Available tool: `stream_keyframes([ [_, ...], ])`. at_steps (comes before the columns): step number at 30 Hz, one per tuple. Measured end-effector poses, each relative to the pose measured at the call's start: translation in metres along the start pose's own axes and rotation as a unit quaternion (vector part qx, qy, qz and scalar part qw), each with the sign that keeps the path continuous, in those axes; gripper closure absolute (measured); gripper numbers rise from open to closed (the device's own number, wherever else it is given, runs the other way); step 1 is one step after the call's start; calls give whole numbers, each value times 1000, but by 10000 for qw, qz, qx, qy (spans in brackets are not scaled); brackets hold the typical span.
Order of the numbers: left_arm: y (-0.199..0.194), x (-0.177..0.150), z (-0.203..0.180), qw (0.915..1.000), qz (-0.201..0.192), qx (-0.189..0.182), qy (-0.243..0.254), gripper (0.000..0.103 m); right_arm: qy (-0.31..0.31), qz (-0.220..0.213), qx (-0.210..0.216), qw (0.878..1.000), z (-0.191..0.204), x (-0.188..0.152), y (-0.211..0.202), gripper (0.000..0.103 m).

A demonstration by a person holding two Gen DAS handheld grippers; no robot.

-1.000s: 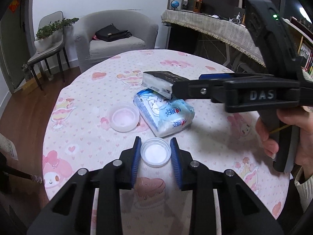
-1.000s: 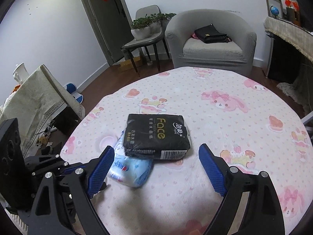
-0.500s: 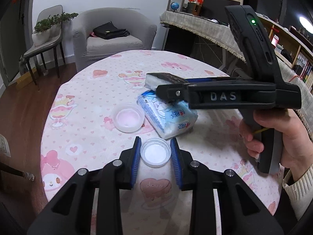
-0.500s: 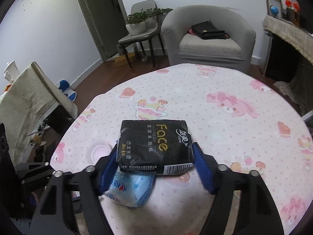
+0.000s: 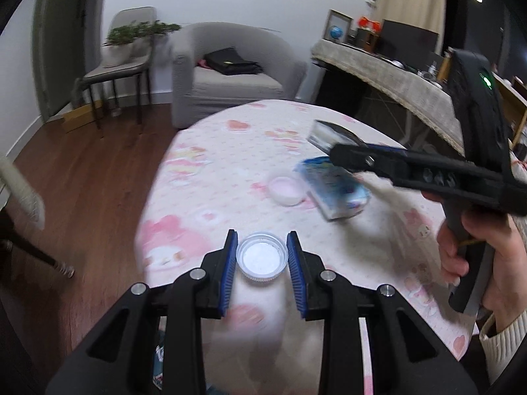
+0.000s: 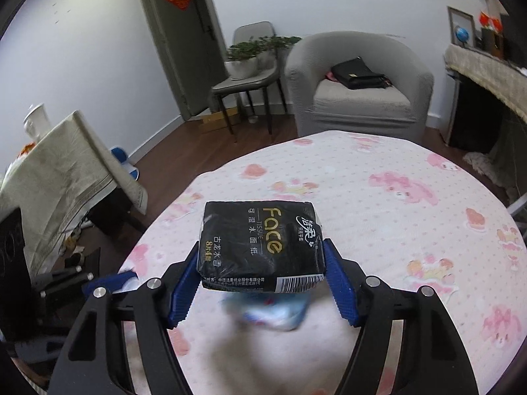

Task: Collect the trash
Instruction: 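Carry the lid and tissue pack over the teal bin and open both tools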

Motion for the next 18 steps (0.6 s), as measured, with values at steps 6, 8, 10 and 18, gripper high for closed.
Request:
stream_keyframes([
  [6, -27, -17, 17, 9989, 22, 317, -345, 71, -292, 59, 266, 9992, 32, -21, -8, 32],
  [8, -34, -24, 20, 9984, 38, 391, -407, 71, -324, 66, 348, 9988, 41, -28, -12, 32],
  [10, -42, -31, 21, 9979, 63, 459, -443, 71, -357, 73, 417, 9985, 50, -34, -14, 32],
  [18, -66, -67, 34, 9956, 226, 678, -598, 70, -450, 158, 637, 9968, 80, -58, -18, 32],
])
Point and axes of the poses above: each gripper's, at about its wrist camera, not at the fingertips, and y roughly the way its jaws point, z to its left, x to its top, the point moved 1 cm from there along y, roughly the way its jaws point, and after that the axes turned 14 degrees about y, right-handed, at the moved point
